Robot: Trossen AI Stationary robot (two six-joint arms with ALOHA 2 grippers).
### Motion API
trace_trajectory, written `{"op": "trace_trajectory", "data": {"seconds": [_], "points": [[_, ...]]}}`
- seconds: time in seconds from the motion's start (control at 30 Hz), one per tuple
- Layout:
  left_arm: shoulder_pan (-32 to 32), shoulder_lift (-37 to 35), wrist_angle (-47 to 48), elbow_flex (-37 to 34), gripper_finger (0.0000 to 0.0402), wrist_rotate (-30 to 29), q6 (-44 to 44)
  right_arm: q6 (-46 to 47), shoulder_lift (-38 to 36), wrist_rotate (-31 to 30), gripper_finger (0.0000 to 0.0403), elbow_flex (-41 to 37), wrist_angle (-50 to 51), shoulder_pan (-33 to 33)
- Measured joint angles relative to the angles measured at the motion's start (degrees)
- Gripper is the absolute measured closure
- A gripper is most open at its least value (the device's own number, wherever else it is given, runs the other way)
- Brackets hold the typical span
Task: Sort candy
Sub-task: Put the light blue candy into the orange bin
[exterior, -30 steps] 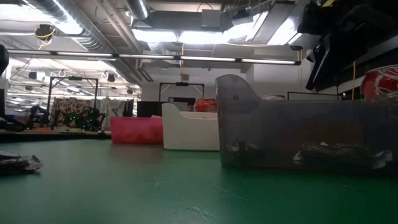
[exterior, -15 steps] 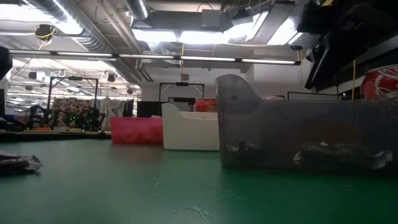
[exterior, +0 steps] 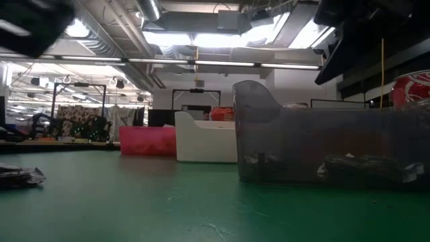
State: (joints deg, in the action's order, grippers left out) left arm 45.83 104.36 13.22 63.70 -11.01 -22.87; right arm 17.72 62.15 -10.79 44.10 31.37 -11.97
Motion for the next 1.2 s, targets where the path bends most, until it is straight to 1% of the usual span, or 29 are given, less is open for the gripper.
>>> {"op": "trace_trajectory", "data": {"seconds": [0.13, 0.33, 0.43, 0.57, 0.67, 0.87, 0.97, 1.07, 1.2], "points": [[-3.0, 0.0, 0.2, 1.4, 0.0331, -2.4, 5.2, 0.0, 0.0, 2.8, 0.0224, 0.0, -2.4, 0.0], [-8.7, 0.0, 0.0, 3.7, 0.0331, -7.9, 17.7, 0.0, 0.0, 6.8, 0.0224, 0.0, -3.4, 0.0], [-11.7, 0.0, 0.0, 4.8, 0.0331, -11.9, 23.8, 0.0, 0.0, 6.9, 0.0224, 0.0, -4.3, 0.0], [-16.0, 0.0, -0.4, 6.3, 0.0331, -16.6, 30.4, 0.0, 0.0, 7.0, 0.0224, 0.0, -9.4, 0.0], [-19.3, -0.1, -1.3, 7.4, 0.0331, -18.5, 33.5, 0.0, 0.0, 7.0, 0.0224, 0.0, -13.2, 0.0], [-25.0, -0.1, -10.4, 7.5, 0.033, -18.4, 35.5, 0.0, 0.0, 6.8, 0.0224, 0.0, -15.4, 0.0], [-27.7, -0.1, -15.2, 7.5, 0.0331, -17.2, 35.6, 0.0, 0.0, 6.4, 0.0224, 0.1, -15.3, 0.0], [-30.2, -0.1, -20.7, 7.5, 0.0331, -13.3, 35.5, 0.0, 0.0, 6.4, 0.0224, 1.8, -14.4, 0.0], [-33.1, 2.2, -29.2, 7.6, 0.0331, -7.2, 35.2, -0.3, 0.0, 6.4, 0.0224, 6.3, -13.5, 0.0]]}}
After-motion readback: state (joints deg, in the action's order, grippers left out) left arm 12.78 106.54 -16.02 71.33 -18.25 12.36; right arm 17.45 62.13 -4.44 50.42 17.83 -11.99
